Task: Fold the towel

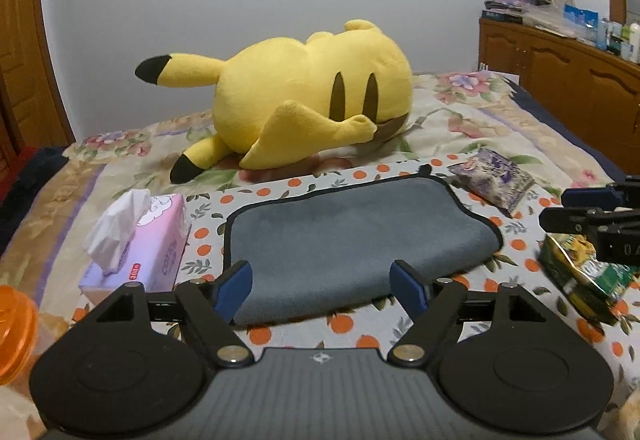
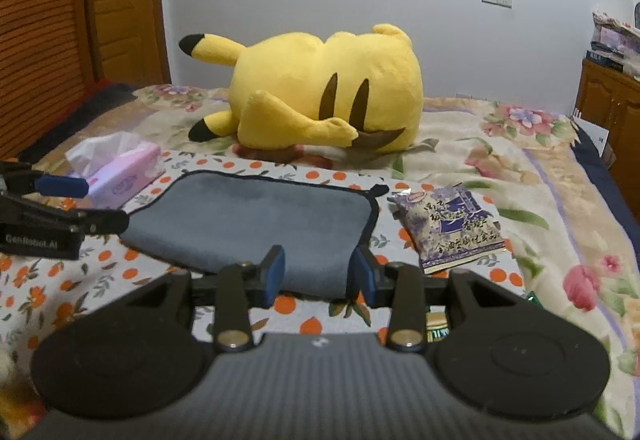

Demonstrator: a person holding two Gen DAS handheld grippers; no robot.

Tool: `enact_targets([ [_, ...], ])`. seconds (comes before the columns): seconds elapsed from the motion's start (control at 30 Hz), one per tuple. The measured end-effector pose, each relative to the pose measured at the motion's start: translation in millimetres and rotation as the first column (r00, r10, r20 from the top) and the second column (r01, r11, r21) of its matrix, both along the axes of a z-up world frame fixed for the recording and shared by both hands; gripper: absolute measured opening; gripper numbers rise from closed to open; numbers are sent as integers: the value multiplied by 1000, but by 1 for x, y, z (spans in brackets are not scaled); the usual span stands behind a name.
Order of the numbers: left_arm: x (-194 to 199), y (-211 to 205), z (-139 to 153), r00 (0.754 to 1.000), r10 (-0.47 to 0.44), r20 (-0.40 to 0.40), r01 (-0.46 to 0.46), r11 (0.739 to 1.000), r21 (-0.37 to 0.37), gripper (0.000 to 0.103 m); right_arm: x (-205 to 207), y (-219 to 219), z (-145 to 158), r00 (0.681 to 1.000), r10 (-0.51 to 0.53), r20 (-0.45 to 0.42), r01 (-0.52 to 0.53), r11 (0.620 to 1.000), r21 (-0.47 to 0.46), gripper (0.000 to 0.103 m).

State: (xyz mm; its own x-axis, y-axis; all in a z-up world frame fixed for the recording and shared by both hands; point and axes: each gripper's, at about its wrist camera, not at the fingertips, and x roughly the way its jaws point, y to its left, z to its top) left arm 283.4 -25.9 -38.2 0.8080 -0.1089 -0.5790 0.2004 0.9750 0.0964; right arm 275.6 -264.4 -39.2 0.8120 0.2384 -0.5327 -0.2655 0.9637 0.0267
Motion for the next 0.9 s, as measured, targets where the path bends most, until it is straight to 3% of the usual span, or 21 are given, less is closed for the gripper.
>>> enact_targets([
  [0.3, -30, 1, 20, 1000, 6, 17, -5, 1000, -15, 93, -33, -4, 14, 1000, -16, 12, 15, 1000, 23, 41],
  [0.43, -45, 2, 28, 1000, 15, 26, -15, 1000, -15, 98, -46, -8, 19, 999, -31, 19, 31, 999, 35, 48],
  [0.5, -52, 3, 32, 999, 19, 29, -18, 1000, -18, 102, -52, -9, 23, 999, -39, 22, 38, 999, 37, 54],
  [0.67, -72, 2, 36, 999, 34, 10, -34, 999, -32, 103, -66, -14, 31, 998, -47, 47, 46, 998, 38, 97],
  [0.9, -96, -5, 38, 999, 33, 14, -32, 999, -4, 103, -84, -21, 35, 995, -79, 56, 77, 996, 43, 103],
])
